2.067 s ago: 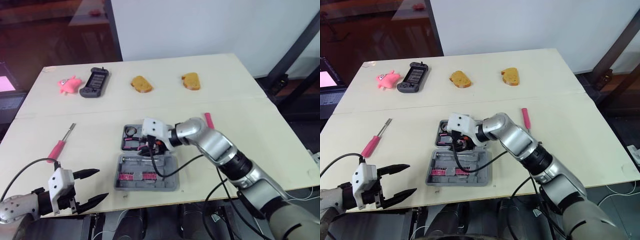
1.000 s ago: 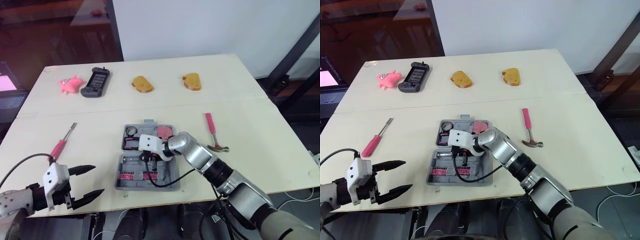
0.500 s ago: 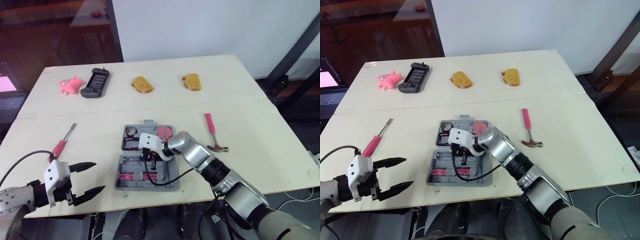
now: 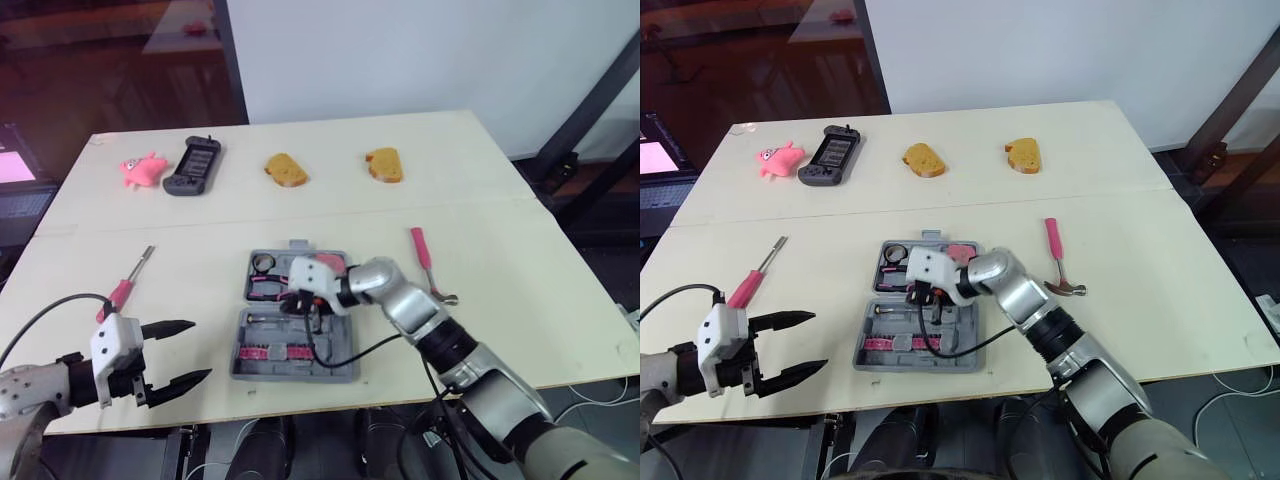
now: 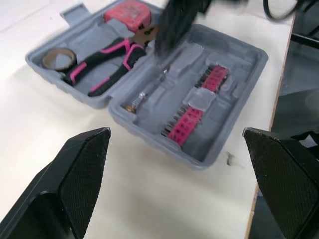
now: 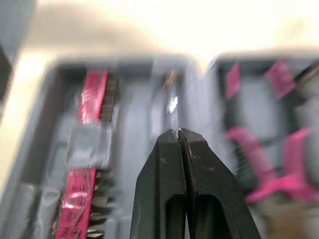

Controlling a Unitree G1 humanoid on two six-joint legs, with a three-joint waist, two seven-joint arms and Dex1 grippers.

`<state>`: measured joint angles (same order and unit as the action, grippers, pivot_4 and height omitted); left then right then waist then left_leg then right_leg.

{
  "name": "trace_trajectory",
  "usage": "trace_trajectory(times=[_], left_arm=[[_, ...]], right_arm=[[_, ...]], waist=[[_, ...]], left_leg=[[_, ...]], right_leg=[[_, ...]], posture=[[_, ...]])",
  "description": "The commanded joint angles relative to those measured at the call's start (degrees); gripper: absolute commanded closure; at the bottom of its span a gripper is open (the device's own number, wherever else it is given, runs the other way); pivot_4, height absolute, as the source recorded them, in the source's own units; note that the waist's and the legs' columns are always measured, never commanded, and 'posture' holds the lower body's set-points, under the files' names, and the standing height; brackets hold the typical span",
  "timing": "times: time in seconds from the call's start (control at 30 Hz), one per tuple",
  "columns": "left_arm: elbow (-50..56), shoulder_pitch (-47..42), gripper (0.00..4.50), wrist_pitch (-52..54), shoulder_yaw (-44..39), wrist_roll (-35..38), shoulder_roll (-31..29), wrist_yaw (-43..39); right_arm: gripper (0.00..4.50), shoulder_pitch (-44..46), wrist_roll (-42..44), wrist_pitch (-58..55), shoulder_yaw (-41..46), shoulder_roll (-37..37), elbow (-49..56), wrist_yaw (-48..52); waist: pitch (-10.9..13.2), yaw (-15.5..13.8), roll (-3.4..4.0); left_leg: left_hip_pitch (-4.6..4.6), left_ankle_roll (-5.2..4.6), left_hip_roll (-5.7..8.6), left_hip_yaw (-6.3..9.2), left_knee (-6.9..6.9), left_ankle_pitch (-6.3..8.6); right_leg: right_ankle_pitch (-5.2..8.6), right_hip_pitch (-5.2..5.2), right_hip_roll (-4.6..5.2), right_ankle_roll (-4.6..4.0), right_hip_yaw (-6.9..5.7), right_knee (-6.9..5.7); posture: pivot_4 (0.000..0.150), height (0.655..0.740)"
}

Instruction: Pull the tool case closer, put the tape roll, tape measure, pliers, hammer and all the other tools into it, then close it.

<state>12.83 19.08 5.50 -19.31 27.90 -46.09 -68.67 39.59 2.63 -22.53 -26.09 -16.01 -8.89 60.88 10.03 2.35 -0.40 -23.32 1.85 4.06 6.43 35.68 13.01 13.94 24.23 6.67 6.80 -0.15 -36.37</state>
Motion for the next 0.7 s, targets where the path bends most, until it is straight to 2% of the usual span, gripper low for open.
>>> trace_trajectory(times=[0.03, 0.1, 0.2, 0.33, 0.43, 0.47, 0.6, 0.7], left_arm=[[-0.93, -1.70, 0.00, 0.48, -1.43, 1.53, -1.36, -1.30], [-2.35, -3.37, 0.00, 1.53, -2.55, 2.86, -2.02, -1.90], [-5.26, -5.40, 0.00, 2.49, -3.80, 3.32, -2.63, -2.02], [-9.65, -6.89, 0.00, 1.59, -5.42, 2.32, -3.29, -1.95], [-13.16, -7.00, 0.00, 1.42, -9.00, 3.05, -3.18, -0.70], [-13.99, -6.75, 0.00, 1.51, -10.19, 3.46, -3.00, -0.51], [-17.74, -5.00, 0.00, 0.56, -15.37, 4.27, -2.20, -0.12], [-19.96, -4.14, 0.00, 0.40, -18.84, 5.25, -1.06, 0.76]], right_arm=[[4.41, 0.03, 6.63, -2.12, 6.59, -2.36, 9.52, 2.24], [4.41, -2.52, 9.12, -3.61, 10.86, -6.95, 14.08, 3.13], [3.66, -6.49, 11.74, -4.51, 15.85, -11.41, 17.83, 2.11], [1.66, -13.68, 12.34, -2.22, 22.94, -17.82, 20.41, 0.28], [0.18, -22.21, 14.10, -1.10, 32.85, -22.45, 21.30, -2.00], [0.04, -25.23, 14.15, 0.17, 35.35, -23.84, 21.26, -2.14], [0.04, -36.33, 15.18, 4.96, 44.94, -26.89, 16.89, -2.19], [0.04, -40.28, 16.36, 7.41, 48.89, -27.37, 12.37, -1.89]], waist=[[0.00, -0.03, 0.00], [0.00, -0.29, 0.00], [0.00, -1.07, -0.01], [0.00, -1.48, -0.01], [0.01, -1.65, -0.05], [0.01, -1.75, -0.05], [0.01, -1.74, -0.07], [0.01, -1.60, -0.07]], left_leg=[[0.00, 0.00, -0.01, 0.00, -0.01, 0.00], [-0.01, 0.00, -0.02, 0.01, 0.00, 0.00], [-0.01, 0.00, 0.00, 0.00, 0.03, 0.00], [-0.02, 0.00, -0.01, -0.06, 0.02, 0.00], [-0.04, -0.01, -0.04, -0.11, 0.02, 0.00], [-0.04, -0.01, -0.04, -0.11, 0.02, 0.00], [-0.05, -0.03, -0.04, -0.15, 0.04, 0.01], [0.02, -0.03, -0.10, -0.19, 0.08, 0.01]], right_leg=[[0.00, 0.00, 0.00, 0.00, 0.00, 0.00], [0.00, 0.00, 0.01, 0.00, 0.00, 0.02], [0.01, -0.09, 0.04, 0.01, -0.01, 0.09], [0.01, -0.06, 0.03, 0.01, -0.01, 0.11], [0.01, -0.05, 0.06, 0.01, 0.00, 0.12], [0.01, -0.07, 0.08, 0.01, 0.00, 0.14], [0.02, -0.15, 0.11, 0.00, 0.00, 0.22], [0.14, -0.23, 0.11, -0.20, 0.00, 0.23]], posture=[[0.150, 0.7400], [0.150, 0.7400], [0.150, 0.7400], [0.150, 0.7400], [0.150, 0.7400], [0.150, 0.7400], [0.150, 0.7400], [0.150, 0.7400]])
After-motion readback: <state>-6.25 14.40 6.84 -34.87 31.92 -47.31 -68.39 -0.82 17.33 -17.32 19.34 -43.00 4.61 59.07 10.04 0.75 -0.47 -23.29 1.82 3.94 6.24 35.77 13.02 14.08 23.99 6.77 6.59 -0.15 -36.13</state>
